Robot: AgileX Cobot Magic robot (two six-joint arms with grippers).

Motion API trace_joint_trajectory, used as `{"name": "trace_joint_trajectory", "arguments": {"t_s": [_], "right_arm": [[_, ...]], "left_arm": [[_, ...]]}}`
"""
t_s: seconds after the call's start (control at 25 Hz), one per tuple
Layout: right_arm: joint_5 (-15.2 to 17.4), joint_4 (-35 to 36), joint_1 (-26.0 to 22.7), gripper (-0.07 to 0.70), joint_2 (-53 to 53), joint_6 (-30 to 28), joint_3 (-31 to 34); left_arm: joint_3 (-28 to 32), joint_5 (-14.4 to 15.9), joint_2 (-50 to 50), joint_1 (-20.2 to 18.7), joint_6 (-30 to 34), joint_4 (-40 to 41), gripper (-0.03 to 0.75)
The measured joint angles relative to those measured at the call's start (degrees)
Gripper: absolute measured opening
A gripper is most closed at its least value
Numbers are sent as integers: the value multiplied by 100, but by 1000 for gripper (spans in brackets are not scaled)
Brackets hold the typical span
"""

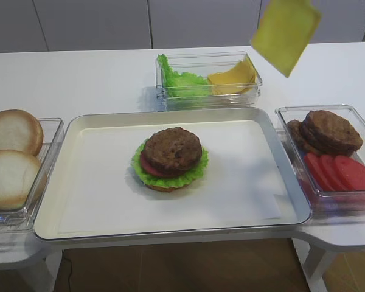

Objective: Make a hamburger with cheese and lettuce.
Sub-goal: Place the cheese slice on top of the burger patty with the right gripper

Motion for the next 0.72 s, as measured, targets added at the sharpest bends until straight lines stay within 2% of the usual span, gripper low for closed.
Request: {"name": "trace_joint_trajectory", "arguments": {"t_s": [0.2, 0.48, 0.72], "right_arm": [[-24, -13, 187, 3, -340, -104, 573], [-34, -2, 987, 3, -563, -151, 1108], [-88, -39, 1718, 3, -563, -186, 1294]], "left_arm": [[0, 0, 0, 0, 0, 0, 424], [0, 0, 0, 0, 0, 0, 424], [0, 0, 0, 0, 0, 0, 424]]}}
